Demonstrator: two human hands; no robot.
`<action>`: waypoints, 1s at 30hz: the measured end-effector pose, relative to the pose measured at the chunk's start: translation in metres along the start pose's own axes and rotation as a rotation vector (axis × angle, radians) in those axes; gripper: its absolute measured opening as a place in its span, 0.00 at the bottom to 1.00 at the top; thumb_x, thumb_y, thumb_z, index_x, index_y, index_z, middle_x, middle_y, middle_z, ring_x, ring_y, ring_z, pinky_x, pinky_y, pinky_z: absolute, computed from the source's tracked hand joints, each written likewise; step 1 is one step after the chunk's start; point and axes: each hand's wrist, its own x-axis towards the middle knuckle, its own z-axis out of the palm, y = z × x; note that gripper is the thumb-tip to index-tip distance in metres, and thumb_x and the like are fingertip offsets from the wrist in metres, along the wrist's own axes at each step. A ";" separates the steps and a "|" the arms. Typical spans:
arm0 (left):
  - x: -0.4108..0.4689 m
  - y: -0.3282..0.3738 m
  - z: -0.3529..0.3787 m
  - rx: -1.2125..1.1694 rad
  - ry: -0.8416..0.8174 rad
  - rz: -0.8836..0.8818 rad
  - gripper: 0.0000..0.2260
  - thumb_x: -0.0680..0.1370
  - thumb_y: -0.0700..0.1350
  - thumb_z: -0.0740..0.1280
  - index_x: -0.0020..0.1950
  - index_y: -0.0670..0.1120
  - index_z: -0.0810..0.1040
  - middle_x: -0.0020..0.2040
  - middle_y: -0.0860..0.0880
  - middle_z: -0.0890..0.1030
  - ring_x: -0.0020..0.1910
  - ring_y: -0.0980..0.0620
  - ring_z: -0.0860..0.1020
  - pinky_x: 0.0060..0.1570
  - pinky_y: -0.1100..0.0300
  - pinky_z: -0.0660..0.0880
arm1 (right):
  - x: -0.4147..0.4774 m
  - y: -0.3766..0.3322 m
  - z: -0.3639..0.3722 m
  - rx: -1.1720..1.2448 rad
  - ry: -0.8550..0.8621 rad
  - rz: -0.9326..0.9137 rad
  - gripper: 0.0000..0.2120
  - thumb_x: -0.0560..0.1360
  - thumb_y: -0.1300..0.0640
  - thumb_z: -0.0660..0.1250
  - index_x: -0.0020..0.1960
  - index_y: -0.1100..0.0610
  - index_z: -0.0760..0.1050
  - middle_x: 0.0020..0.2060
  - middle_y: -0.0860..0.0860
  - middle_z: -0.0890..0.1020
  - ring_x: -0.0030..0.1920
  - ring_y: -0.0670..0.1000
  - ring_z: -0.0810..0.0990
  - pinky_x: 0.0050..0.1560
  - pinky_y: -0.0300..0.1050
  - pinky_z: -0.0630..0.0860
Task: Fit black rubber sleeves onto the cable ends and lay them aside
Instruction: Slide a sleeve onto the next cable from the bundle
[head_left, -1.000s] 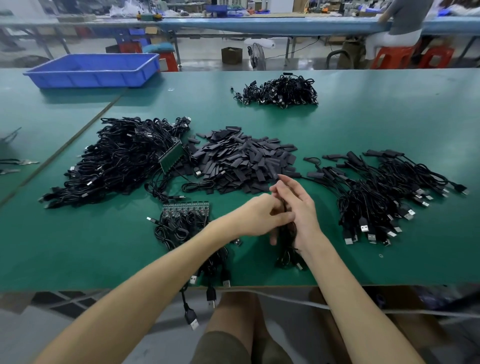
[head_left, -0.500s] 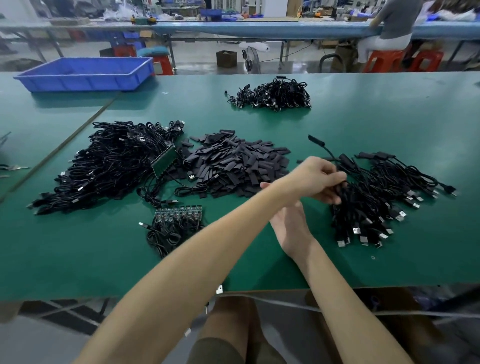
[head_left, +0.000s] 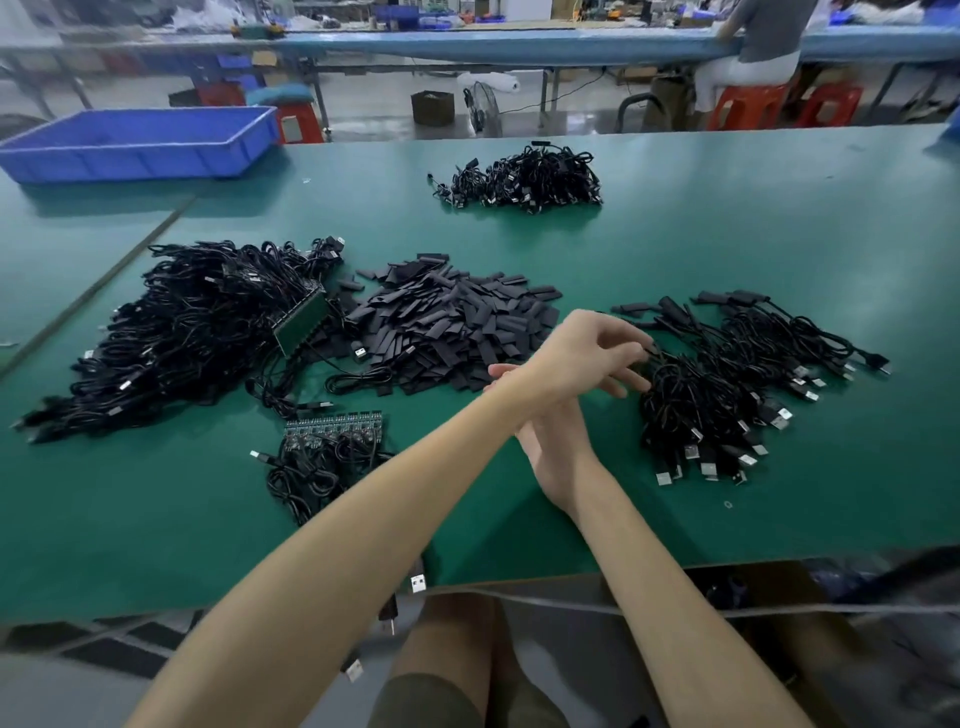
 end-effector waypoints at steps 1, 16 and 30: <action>-0.005 0.002 -0.009 0.047 0.042 0.029 0.11 0.84 0.36 0.63 0.64 0.35 0.78 0.57 0.40 0.84 0.47 0.44 0.86 0.45 0.53 0.83 | -0.001 0.000 0.002 0.016 0.024 0.005 0.11 0.86 0.64 0.56 0.53 0.59 0.77 0.43 0.53 0.81 0.46 0.54 0.77 0.47 0.44 0.75; -0.116 -0.050 -0.173 1.001 0.058 -0.613 0.10 0.73 0.50 0.79 0.48 0.48 0.82 0.50 0.49 0.84 0.50 0.49 0.81 0.57 0.48 0.79 | -0.009 0.007 -0.003 -0.120 -0.041 -0.101 0.07 0.83 0.64 0.65 0.58 0.64 0.81 0.41 0.53 0.85 0.40 0.47 0.81 0.45 0.40 0.78; -0.096 -0.045 -0.119 0.583 0.141 -0.191 0.07 0.73 0.41 0.78 0.46 0.47 0.83 0.43 0.48 0.84 0.42 0.52 0.81 0.48 0.58 0.79 | -0.007 0.018 0.004 -0.646 -0.101 -0.228 0.03 0.77 0.58 0.75 0.50 0.54 0.82 0.39 0.46 0.86 0.41 0.43 0.83 0.47 0.39 0.79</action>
